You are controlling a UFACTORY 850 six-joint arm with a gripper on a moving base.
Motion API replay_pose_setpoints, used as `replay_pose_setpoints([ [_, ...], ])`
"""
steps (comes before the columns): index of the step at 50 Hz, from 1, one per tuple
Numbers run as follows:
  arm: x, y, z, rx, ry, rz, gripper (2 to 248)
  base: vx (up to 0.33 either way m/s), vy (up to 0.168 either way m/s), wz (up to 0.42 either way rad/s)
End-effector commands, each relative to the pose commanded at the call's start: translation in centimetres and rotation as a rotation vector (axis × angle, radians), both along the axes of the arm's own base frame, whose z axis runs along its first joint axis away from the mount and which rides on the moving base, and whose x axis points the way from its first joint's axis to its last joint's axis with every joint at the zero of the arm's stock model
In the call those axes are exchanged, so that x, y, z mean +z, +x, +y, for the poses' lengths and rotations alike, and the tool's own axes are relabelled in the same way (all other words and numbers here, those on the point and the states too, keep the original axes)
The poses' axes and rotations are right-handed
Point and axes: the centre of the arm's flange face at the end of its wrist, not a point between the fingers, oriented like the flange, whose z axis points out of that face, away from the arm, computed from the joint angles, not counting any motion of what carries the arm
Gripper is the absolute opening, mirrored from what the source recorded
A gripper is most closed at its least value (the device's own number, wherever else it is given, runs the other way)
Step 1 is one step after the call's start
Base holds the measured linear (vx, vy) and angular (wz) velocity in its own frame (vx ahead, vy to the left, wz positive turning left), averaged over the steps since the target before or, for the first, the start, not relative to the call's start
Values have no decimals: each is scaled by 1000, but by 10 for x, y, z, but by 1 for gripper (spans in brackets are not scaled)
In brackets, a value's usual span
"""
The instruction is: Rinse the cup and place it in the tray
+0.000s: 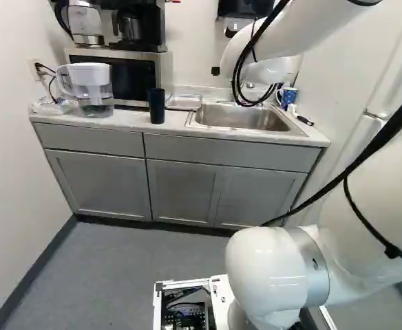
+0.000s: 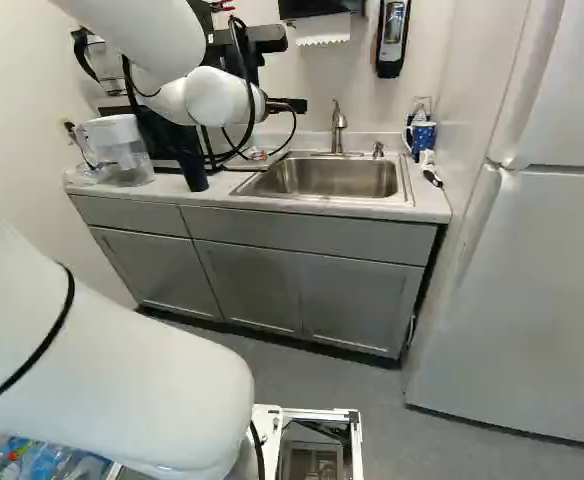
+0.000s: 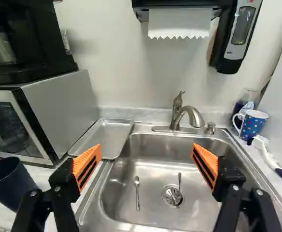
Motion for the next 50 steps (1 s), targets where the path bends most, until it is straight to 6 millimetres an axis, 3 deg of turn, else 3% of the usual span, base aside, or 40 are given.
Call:
replay_pose_setpoints([
  [33,0,0,0,0,0,0,247,132,-100,169],
  [50,0,0,0,0,0,0,247,82,-82,24],
])
